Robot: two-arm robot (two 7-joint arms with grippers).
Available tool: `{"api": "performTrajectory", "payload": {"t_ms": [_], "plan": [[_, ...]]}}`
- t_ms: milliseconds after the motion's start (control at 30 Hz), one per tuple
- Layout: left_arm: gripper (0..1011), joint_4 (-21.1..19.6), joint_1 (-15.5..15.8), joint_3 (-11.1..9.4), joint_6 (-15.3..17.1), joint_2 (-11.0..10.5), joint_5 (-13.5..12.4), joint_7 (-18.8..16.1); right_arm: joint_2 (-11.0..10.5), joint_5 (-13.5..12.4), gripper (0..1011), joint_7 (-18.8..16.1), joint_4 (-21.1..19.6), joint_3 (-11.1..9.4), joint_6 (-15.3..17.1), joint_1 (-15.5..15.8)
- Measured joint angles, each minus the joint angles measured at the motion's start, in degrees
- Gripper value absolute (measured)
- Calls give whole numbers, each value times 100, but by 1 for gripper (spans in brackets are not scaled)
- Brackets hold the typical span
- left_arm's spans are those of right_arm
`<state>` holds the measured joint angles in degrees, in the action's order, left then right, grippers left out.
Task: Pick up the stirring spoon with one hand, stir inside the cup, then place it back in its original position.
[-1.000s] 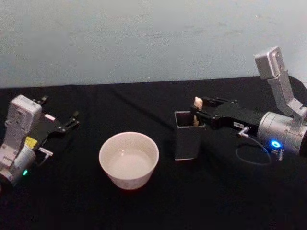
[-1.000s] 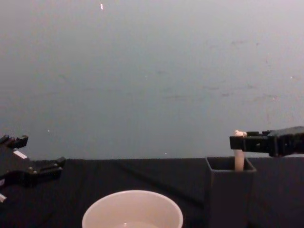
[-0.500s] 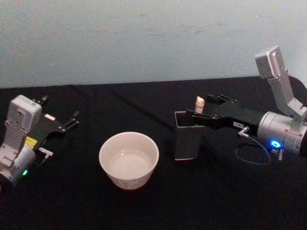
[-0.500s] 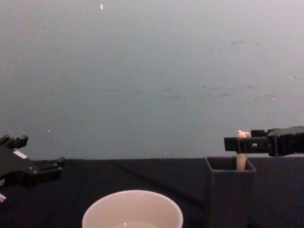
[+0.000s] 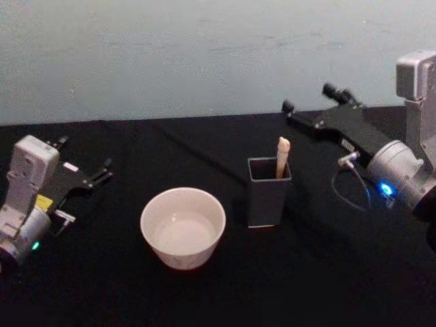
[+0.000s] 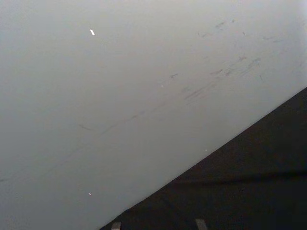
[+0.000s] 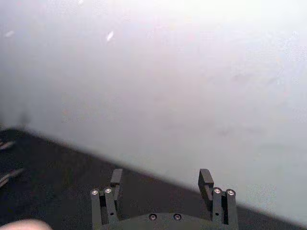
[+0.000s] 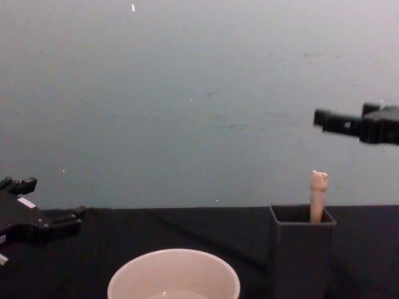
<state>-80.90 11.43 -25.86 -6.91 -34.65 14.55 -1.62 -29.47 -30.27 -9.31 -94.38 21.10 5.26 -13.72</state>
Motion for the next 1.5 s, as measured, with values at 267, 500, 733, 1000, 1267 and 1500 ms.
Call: {"api": "performTrajectory", "payload": {"t_ms": [267,500,733,1000,1267,1500], "plan": [[1001,0,0,0,0,0,0,0,381,789,1002,813,326,-86,-438,41],[1001,0,0,0,0,0,0,0,434,1191,1002,965,737,-40,-439,66],[1001,0,0,0,0,0,0,0,460,1432,1002,958,1042,3,-375,154],[1001,0,0,0,0,0,0,0,535,1600,1002,873,1332,30,-240,210],[1001,0,0,0,0,0,0,0,595,1661,1002,871,1412,-12,-144,203],[1001,0,0,0,0,0,0,0,586,1656,1002,872,1399,-12,-158,201]]}}
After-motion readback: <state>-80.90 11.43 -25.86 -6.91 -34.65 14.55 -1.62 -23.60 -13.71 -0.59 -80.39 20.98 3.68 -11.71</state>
